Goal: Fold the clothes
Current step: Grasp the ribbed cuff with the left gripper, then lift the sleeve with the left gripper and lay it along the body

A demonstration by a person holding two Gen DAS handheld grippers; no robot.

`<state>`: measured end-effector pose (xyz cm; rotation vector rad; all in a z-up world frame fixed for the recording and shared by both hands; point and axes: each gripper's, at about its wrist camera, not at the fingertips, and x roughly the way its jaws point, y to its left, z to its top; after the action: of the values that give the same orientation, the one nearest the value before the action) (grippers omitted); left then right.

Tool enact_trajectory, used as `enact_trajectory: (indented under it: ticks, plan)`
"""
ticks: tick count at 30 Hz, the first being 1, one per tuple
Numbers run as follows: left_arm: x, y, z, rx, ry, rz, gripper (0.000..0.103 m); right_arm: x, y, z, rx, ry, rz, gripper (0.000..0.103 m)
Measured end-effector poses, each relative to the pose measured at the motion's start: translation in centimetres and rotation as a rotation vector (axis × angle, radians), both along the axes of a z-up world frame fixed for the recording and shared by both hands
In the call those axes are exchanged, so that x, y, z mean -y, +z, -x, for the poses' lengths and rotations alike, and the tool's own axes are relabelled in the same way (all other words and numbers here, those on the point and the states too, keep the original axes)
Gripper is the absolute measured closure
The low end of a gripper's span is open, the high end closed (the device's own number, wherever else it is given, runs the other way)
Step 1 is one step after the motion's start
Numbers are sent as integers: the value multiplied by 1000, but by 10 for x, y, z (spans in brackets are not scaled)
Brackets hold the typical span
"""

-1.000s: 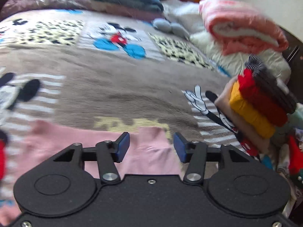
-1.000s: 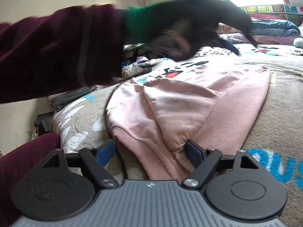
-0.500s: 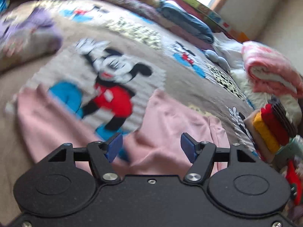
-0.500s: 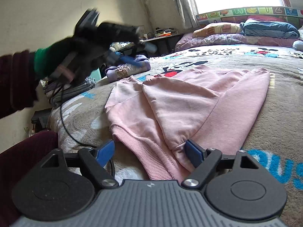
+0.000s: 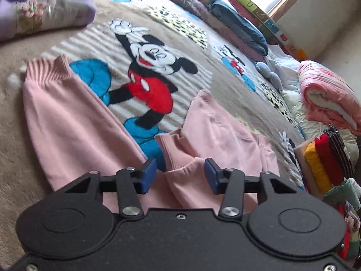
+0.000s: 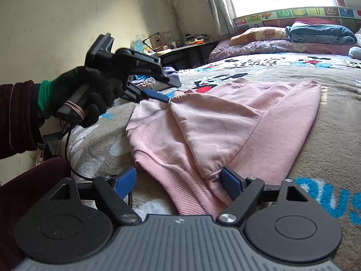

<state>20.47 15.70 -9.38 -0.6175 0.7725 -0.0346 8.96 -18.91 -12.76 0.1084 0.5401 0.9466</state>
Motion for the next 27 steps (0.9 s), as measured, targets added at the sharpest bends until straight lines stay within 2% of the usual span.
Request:
enact_trajectory:
  ticks: [3, 4, 5, 6, 8, 12, 19, 27]
  plan:
    - [4, -4, -2, -1, -2, 7, 62, 1, 1, -2, -10, 3, -8, 21]
    - [5, -4, -3, 0, -4, 6, 69, 1, 1, -2, -12, 4, -9, 21]
    - [7, -3, -4, 4, -6, 7, 82, 1, 1, -3, -14, 5, -9, 21]
    - [8, -2, -4, 12, -6, 9, 90, 1, 1, -3, -17, 6, -10, 21]
    - [12, 5, -4, 30, 0, 15, 94, 1, 2, -3, -25, 7, -17, 21]
    - [24, 24, -8, 71, -3, 19, 95, 3, 4, -1, -22, 3, -24, 21]
    - [57, 57, -23, 123, -38, 51, 96, 12, 19, 9, 49, -15, -74, 21]
    - [100, 86, -57, 159, -78, 67, 96, 7, 16, 7, 32, -53, 11, 21]
